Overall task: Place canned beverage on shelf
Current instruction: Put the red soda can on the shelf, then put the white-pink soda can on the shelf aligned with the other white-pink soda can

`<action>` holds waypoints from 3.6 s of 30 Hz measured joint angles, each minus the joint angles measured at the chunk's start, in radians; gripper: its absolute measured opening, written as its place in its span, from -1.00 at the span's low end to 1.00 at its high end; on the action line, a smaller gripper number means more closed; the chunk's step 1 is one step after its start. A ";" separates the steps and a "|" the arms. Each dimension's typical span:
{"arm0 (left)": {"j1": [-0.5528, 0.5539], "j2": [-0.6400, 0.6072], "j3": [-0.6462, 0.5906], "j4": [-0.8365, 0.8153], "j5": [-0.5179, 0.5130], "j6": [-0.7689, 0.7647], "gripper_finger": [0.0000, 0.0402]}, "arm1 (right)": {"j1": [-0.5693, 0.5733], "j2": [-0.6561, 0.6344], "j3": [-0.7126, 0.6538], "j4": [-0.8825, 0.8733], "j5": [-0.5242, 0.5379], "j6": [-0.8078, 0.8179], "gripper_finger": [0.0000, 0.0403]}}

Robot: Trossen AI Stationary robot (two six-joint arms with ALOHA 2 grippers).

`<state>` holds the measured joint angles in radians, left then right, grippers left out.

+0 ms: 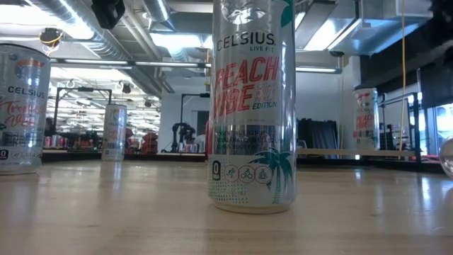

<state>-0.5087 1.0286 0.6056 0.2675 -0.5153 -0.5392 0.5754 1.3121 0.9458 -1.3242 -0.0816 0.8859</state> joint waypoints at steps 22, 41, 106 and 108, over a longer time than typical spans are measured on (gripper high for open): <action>0.044 0.000 0.000 -0.017 -0.021 0.054 0.05 | -0.120 0.191 -0.155 0.130 -0.043 -0.246 0.59; 0.061 0.000 0.000 -0.019 0.003 0.051 0.05 | -0.118 0.210 0.007 0.113 0.055 -0.301 0.23; 0.061 0.000 0.000 -0.012 0.009 0.026 0.05 | -0.025 -0.105 -0.306 0.690 0.333 0.115 0.74; 0.061 0.000 0.000 -0.012 0.005 0.026 0.05 | -0.025 -0.105 -0.260 0.606 0.332 0.128 0.71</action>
<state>-0.4473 1.0286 0.6056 0.2554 -0.5102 -0.5129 0.5503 1.2068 0.6856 -0.7184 0.2502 1.0138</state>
